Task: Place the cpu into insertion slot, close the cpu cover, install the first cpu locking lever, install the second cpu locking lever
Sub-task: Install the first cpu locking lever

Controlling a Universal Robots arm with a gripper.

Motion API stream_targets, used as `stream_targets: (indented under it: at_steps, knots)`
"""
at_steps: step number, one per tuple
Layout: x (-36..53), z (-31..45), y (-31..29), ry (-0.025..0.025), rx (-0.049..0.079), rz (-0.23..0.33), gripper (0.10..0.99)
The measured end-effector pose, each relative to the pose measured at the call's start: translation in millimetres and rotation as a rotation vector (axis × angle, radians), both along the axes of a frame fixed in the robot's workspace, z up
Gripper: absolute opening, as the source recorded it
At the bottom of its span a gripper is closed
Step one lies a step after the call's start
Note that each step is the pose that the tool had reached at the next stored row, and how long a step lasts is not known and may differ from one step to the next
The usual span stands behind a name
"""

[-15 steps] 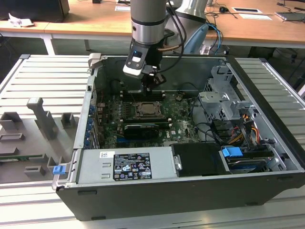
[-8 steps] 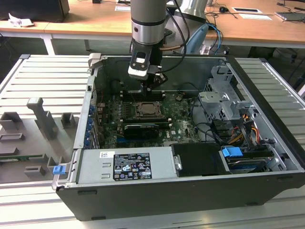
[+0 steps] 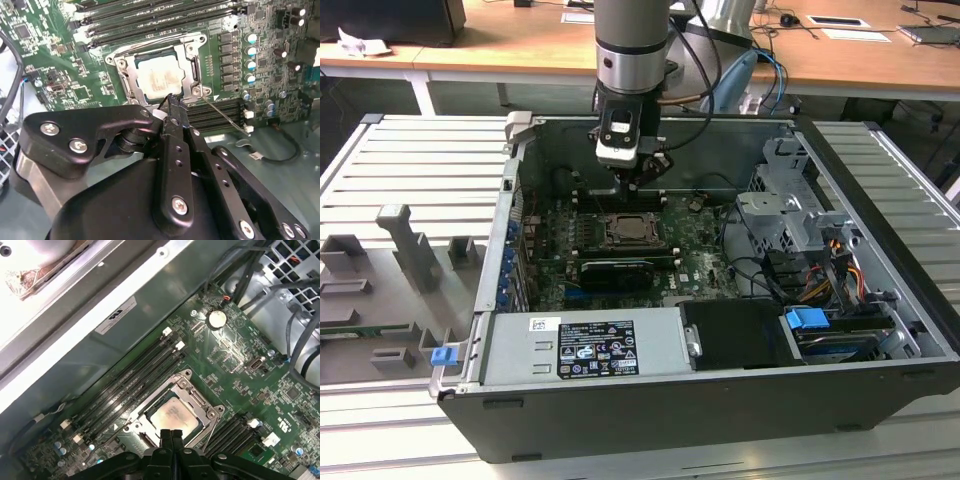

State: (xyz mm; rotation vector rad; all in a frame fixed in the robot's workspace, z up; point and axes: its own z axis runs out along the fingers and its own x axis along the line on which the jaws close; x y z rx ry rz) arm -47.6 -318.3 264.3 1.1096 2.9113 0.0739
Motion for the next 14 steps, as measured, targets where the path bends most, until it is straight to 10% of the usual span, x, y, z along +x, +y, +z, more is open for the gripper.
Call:
stream_targets:
  at_steps: [14]
  knots:
    - [0.0, 0.0, 0.0, 0.0000, 0.000, 0.128, 0.106]
